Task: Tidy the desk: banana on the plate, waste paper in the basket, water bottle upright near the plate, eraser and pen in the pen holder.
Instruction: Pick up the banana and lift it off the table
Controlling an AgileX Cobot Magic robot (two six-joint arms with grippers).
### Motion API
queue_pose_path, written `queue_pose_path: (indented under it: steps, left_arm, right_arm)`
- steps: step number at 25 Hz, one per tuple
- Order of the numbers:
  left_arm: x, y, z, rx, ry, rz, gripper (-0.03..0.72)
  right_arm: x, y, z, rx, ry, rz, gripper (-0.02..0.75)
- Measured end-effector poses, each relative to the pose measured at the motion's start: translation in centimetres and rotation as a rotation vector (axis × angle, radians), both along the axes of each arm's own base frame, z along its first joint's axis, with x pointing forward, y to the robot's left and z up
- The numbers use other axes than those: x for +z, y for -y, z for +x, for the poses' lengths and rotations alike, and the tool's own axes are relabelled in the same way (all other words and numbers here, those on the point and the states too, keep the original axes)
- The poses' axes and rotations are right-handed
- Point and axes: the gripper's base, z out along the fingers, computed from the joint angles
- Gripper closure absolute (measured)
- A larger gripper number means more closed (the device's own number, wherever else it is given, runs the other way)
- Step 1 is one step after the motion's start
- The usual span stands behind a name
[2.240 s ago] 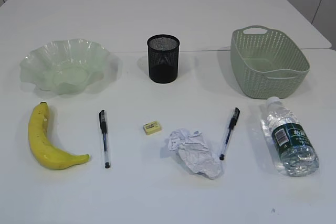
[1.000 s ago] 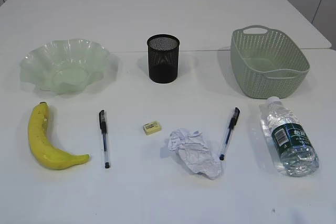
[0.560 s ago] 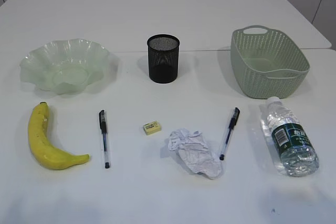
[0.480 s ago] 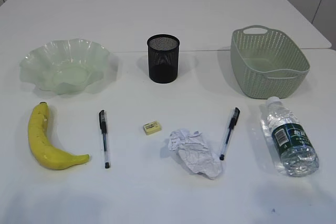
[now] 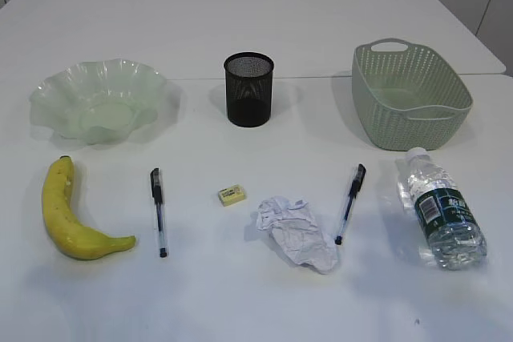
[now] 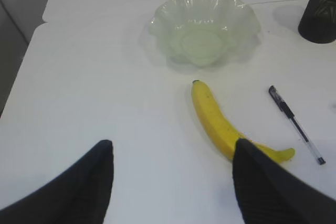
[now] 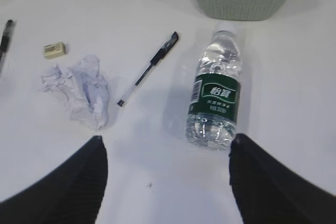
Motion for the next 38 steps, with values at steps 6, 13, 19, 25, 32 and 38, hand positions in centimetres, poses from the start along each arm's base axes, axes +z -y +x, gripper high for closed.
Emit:
queue_pose_path:
  steps: [6,13,19,25,32,38]
  left_arm:
    - [1.0,1.0,3.8,-0.007,-0.086,-0.074,0.198]
    - [1.2,1.6,8.1,0.094,-0.216,-0.194,0.211]
    - [-0.3,2.8,12.6,0.145,-0.328,-0.258,0.214]
    - [-5.7,4.4,17.7,0.228,-0.499,-0.326,0.224]
    - [-12.1,5.3,21.1,0.322,-0.658,-0.363,0.232]
    - [-15.2,5.7,22.7,0.361,-0.677,-0.399,0.256]
  right_arm:
    - [2.8,-0.6,1.8,0.05,0.019,0.048,0.254]
    - [4.7,-0.7,2.4,0.072,0.067,0.04,0.259]
    - [4.4,-0.7,2.9,0.073,0.049,0.042,0.262]
    - [4.2,-0.7,3.2,0.074,0.033,0.044,0.263]
    - [4.2,-0.8,3.3,0.075,0.028,0.074,0.263]
    - [3.5,-0.9,4.1,0.081,-0.024,0.083,0.263]
